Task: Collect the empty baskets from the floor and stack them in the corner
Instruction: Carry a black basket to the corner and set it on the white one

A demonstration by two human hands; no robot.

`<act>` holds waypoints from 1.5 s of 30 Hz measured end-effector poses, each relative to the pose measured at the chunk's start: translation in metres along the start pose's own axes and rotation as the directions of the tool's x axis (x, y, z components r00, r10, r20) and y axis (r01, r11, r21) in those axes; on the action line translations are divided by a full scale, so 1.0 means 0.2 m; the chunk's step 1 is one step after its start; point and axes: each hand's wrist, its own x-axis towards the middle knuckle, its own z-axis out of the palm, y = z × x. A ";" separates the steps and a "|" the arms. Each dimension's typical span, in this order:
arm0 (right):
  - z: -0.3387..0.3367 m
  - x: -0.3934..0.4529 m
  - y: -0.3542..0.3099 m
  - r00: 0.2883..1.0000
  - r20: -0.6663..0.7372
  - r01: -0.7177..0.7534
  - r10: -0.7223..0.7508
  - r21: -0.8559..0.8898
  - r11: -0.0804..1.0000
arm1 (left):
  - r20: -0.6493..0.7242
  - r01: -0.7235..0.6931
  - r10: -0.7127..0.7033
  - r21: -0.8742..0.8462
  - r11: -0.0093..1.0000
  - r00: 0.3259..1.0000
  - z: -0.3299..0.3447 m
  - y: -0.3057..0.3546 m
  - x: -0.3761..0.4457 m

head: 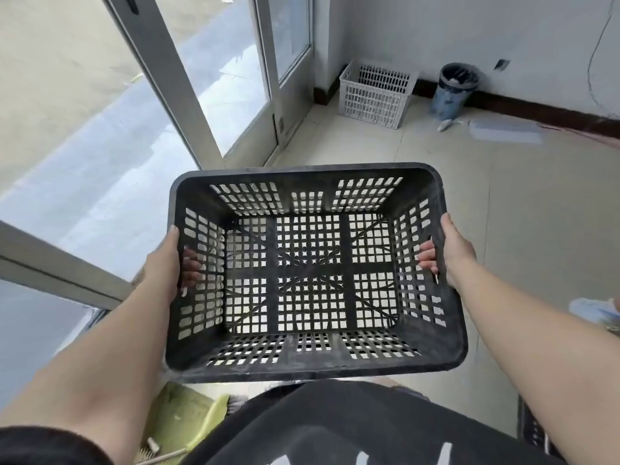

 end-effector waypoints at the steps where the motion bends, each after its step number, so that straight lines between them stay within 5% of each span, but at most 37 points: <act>1: 0.02 0.04 -0.04 1.000 -0.012 -0.002 0.002 0.001 1.000 | 0.015 -0.007 0.006 0.007 1.000 1.000 0.05 0.07 0.06; 45: 0.84 2.80 -2.39 0.974 -0.169 -0.131 0.148 0.110 0.985 | 0.276 -0.065 0.020 0.155 0.986 0.961 2.59 2.64 2.34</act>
